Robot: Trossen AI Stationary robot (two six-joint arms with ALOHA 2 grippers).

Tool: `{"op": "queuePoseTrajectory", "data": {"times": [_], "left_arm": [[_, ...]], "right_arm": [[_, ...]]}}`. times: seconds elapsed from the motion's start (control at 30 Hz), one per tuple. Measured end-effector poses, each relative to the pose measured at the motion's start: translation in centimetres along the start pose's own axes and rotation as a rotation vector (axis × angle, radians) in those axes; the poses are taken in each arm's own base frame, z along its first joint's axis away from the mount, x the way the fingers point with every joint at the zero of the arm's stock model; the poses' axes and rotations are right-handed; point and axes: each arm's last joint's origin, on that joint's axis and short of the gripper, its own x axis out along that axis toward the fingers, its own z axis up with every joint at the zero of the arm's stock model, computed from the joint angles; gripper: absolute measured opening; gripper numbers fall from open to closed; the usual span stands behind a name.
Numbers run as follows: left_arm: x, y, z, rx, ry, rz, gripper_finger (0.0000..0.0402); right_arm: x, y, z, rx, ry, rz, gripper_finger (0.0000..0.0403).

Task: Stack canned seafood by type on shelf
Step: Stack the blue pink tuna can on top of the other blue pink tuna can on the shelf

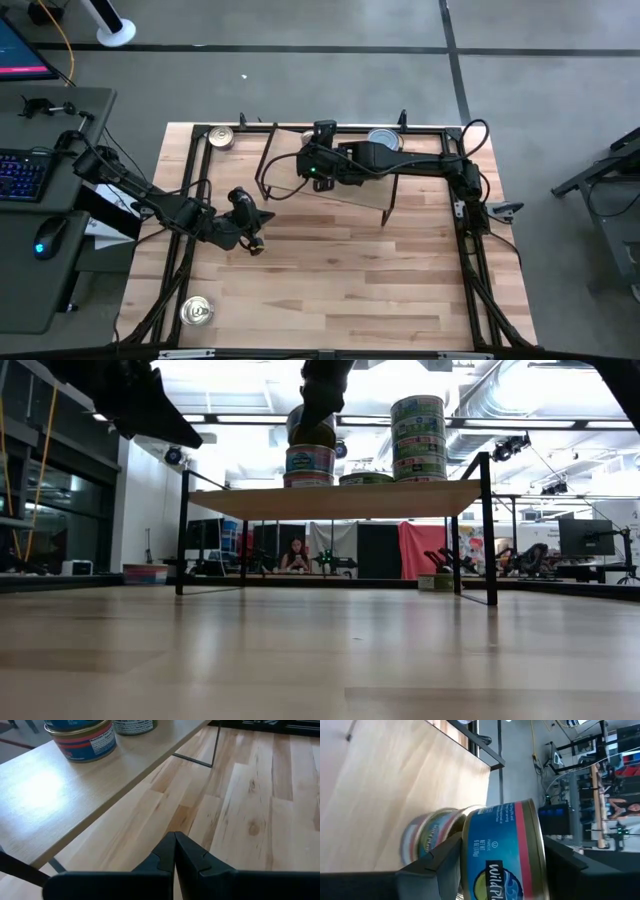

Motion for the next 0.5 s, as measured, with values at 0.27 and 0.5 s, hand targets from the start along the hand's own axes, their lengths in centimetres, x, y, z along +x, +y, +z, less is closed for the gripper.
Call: {"op": "queuePoseTrajectory", "data": {"times": [0.27, 0.5], "left_arm": [[0.0, 0.13, -0.23, 0.021, 0.018, 0.011, 0.0], [0.0, 0.2, -0.27, 0.026, 0.017, 0.024, 0.0]], "right_arm": [[0.02, 0.22, -0.02, 0.059, -0.015, 0.054, 0.0237], [0.08, 0.11, -0.08, 0.031, 0.009, 0.005, 0.0303]]}}
